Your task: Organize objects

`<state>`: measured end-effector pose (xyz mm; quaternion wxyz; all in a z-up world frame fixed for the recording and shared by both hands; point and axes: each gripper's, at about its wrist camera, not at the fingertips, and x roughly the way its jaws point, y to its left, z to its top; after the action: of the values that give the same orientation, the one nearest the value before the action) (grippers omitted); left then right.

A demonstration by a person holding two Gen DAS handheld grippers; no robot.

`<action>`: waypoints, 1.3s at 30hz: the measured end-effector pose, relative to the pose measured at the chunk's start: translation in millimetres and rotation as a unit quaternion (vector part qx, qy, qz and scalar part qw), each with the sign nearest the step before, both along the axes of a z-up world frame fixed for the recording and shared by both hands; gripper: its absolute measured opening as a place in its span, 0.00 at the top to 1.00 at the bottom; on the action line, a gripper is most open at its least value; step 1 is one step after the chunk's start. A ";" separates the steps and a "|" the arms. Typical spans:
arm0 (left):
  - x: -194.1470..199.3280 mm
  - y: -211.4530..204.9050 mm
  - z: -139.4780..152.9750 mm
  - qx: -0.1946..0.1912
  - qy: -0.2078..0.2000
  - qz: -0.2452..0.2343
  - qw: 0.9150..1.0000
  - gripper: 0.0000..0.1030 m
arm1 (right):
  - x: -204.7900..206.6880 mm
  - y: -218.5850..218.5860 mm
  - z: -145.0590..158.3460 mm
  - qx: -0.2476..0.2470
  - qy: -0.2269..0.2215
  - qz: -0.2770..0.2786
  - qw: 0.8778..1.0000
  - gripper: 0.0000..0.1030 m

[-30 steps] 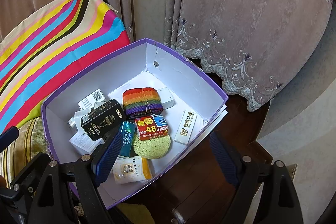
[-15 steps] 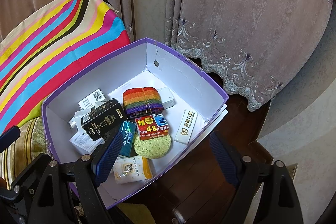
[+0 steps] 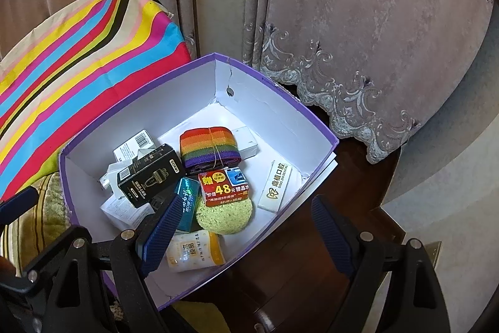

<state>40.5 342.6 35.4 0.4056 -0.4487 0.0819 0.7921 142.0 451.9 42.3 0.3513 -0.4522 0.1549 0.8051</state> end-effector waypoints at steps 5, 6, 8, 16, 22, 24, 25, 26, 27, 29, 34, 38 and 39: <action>-14.7 -39.9 10.0 0.005 0.006 0.065 0.998 0.00 | -11.5 -11.5 8.2 0.002 0.017 0.026 1.000 0.17; -17.4 -50.3 10.7 0.004 0.007 0.082 0.997 0.00 | -17.7 -19.1 9.9 0.000 0.020 0.042 0.999 0.17; -24.2 -78.6 11.3 0.002 0.004 0.123 0.992 0.00 | -29.4 -33.7 12.6 -0.003 0.027 0.077 0.997 0.17; -38.9 -220.2 4.1 -0.018 -0.014 0.314 0.949 0.00 | -94.0 -135.3 6.9 -0.036 0.030 0.273 0.961 0.17; -30.4 -295.6 -16.5 -0.075 -0.025 0.394 0.915 0.00 | -126.3 -203.0 -0.1 -0.042 0.006 0.357 0.933 0.17; -26.0 -312.3 -21.8 -0.086 -0.024 0.408 0.909 0.00 | -132.5 -217.7 -2.2 -0.048 0.001 0.368 0.929 0.17; -24.6 -317.3 -22.9 -0.088 -0.021 0.412 0.907 0.00 | -136.0 -224.4 -3.3 -0.053 0.000 0.370 0.927 0.17; -24.3 -324.2 -24.0 -0.090 -0.019 0.414 0.906 0.00 | -139.9 -230.2 -5.2 -0.058 -0.002 0.373 0.926 0.14; -24.5 -328.2 -24.9 -0.090 -0.019 0.415 0.905 0.00 | -144.0 -237.5 -7.8 -0.062 -0.007 0.378 0.924 0.10; -27.1 -337.5 -30.6 -0.086 -0.024 0.422 0.902 0.00 | -150.8 -255.3 -14.4 -0.054 -0.016 0.398 0.916 0.00; -31.6 -334.7 -43.2 -0.091 -0.018 0.433 0.897 0.00 | -154.6 -271.5 -23.3 -0.023 -0.035 0.405 0.913 0.00; -31.6 -337.7 -43.5 -0.082 -0.022 0.434 0.897 0.00 | -158.1 -268.5 -25.4 -0.032 -0.034 0.405 0.913 0.00; -31.6 -337.0 -43.5 -0.083 -0.022 0.434 0.897 0.00 | -158.8 -267.7 -25.7 -0.035 -0.035 0.404 0.913 0.00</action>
<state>8.8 5.5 -8.1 -0.0150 -0.4893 -0.0644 0.8696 -16.8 184.1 16.6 -0.0152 -0.5158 -0.0253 0.8562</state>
